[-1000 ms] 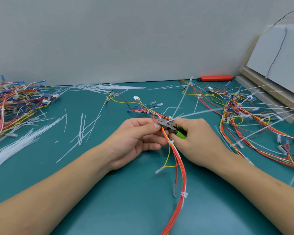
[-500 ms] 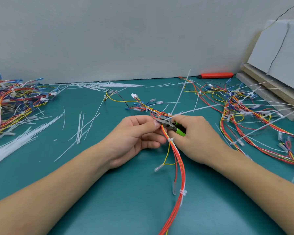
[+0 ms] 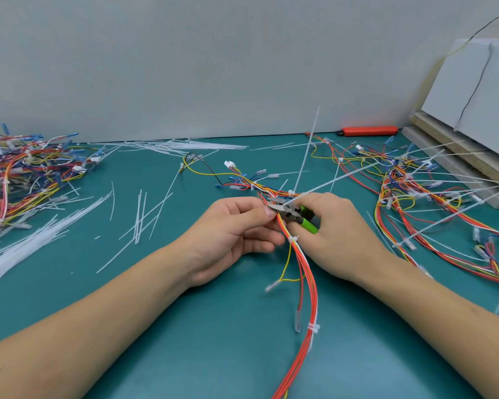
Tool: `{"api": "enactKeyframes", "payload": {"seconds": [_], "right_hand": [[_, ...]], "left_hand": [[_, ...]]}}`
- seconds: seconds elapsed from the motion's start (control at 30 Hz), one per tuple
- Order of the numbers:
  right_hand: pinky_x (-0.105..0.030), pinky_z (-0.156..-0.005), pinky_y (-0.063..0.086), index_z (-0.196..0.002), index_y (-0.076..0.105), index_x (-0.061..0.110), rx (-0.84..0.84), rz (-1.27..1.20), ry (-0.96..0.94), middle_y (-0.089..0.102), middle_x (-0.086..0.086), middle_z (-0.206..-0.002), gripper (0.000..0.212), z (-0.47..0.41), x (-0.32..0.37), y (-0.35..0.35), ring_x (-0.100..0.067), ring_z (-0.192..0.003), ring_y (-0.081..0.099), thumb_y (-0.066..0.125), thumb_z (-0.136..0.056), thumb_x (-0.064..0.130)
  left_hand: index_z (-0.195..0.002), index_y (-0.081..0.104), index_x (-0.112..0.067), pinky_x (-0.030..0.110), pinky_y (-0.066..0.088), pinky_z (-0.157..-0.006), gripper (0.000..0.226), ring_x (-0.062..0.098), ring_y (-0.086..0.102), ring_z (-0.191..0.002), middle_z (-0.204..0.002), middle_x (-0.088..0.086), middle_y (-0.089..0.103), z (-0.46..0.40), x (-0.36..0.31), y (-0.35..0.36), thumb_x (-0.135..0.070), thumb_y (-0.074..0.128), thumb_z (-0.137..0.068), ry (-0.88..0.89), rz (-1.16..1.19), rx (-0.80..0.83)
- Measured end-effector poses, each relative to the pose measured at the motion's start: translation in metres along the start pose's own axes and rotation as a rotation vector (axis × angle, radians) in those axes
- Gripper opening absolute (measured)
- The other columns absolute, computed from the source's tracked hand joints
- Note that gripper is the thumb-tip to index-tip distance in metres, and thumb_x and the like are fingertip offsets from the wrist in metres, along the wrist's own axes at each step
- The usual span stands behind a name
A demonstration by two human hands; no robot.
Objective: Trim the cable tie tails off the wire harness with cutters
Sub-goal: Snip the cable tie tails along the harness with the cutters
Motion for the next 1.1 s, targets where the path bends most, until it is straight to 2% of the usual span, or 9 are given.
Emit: {"api": "enactKeyframes", "payload": {"seconds": [0.1, 0.23, 0.4, 0.57, 0.67, 0.77, 0.9, 1.1], "right_hand": [[-0.044, -0.08, 0.049, -0.093, 0.072, 0.022, 0.005, -0.012, -0.011, 0.07, 0.005, -0.084, 0.026, 0.0003, -0.0003, -0.0003, -0.024, -0.086, 0.06, 0.056, -0.086, 0.041], [-0.043, -0.071, 0.051, -0.092, 0.072, 0.023, 0.004, -0.034, 0.005, 0.069, 0.003, -0.079, 0.024, -0.0002, -0.0015, -0.0001, -0.019, -0.076, 0.059, 0.057, -0.084, 0.04], [-0.042, -0.066, 0.052, -0.094, 0.07, 0.028, 0.05, -0.031, 0.062, 0.063, 0.003, -0.07, 0.034, 0.0016, -0.0032, -0.0003, -0.02, -0.068, 0.056, 0.049, -0.082, 0.051], [-0.038, -0.054, 0.045, -0.078, 0.054, 0.015, 0.04, 0.102, 0.069, 0.049, -0.004, -0.058, 0.032, -0.0001, -0.006, 0.0034, -0.026, -0.062, 0.048, 0.056, -0.093, 0.043], [-0.039, -0.055, 0.047, -0.081, 0.058, 0.016, 0.028, 0.125, 0.059, 0.049, -0.004, -0.059, 0.032, 0.0017, -0.0062, 0.003, -0.028, -0.063, 0.049, 0.053, -0.093, 0.045], [-0.041, -0.062, 0.05, -0.088, 0.067, 0.019, 0.014, 0.053, 0.046, 0.058, 0.0, -0.064, 0.037, 0.0025, -0.0028, 0.0005, -0.024, -0.065, 0.053, 0.048, -0.087, 0.051], [-0.043, -0.07, 0.05, -0.085, 0.068, 0.02, -0.012, 0.015, 0.013, 0.062, 0.003, -0.069, 0.027, -0.0009, -0.0005, -0.0001, -0.023, -0.071, 0.054, 0.053, -0.084, 0.043], [-0.044, -0.073, 0.05, -0.089, 0.069, 0.022, 0.02, -0.004, 0.031, 0.066, 0.002, -0.073, 0.029, -0.0027, -0.0014, 0.0002, -0.024, -0.075, 0.058, 0.053, -0.082, 0.045]], "left_hand": [[-0.087, 0.072, -0.011, 0.024, 0.057, -0.065, 0.013, 0.016, 0.071, -0.072, -0.089, 0.012, 0.073, 0.0002, -0.0004, 0.0, -0.018, 0.063, -0.093, 0.003, -0.002, 0.008], [-0.088, 0.073, -0.011, 0.024, 0.057, -0.065, 0.014, 0.016, 0.071, -0.072, -0.09, 0.013, 0.072, -0.0001, -0.0004, -0.0002, -0.018, 0.062, -0.094, 0.002, -0.004, 0.011], [-0.086, 0.072, -0.011, 0.023, 0.057, -0.064, 0.015, 0.016, 0.07, -0.072, -0.089, 0.012, 0.072, 0.0001, -0.0004, -0.0002, -0.017, 0.062, -0.095, 0.006, -0.008, 0.005], [-0.09, 0.068, -0.005, 0.023, 0.056, -0.063, 0.013, 0.016, 0.07, -0.071, -0.085, 0.011, 0.072, 0.0001, 0.0, -0.0009, -0.016, 0.061, -0.094, 0.007, -0.015, 0.003], [-0.093, 0.067, -0.003, 0.023, 0.056, -0.063, 0.015, 0.015, 0.07, -0.07, -0.085, 0.011, 0.072, 0.0001, 0.0, 0.0001, -0.017, 0.062, -0.093, 0.005, -0.01, 0.003], [-0.09, 0.068, -0.005, 0.023, 0.056, -0.063, 0.013, 0.016, 0.07, -0.071, -0.087, 0.012, 0.072, 0.0005, -0.0001, 0.0001, -0.017, 0.062, -0.094, 0.008, -0.008, 0.004], [-0.087, 0.071, -0.009, 0.023, 0.056, -0.064, 0.013, 0.016, 0.071, -0.072, -0.09, 0.014, 0.073, -0.0001, 0.0001, 0.0004, -0.017, 0.062, -0.093, 0.005, -0.002, 0.007], [-0.099, 0.065, -0.001, 0.023, 0.057, -0.064, 0.018, 0.015, 0.071, -0.071, -0.09, 0.014, 0.073, -0.0005, 0.0008, -0.0007, -0.017, 0.061, -0.094, -0.001, -0.002, 0.015]]}}
Point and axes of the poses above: each hand's wrist, its own z-axis away from the middle knuckle, its own y-axis out of the palm, x = y × z, the point moved 2 cm from there along -z, towards the middle knuckle
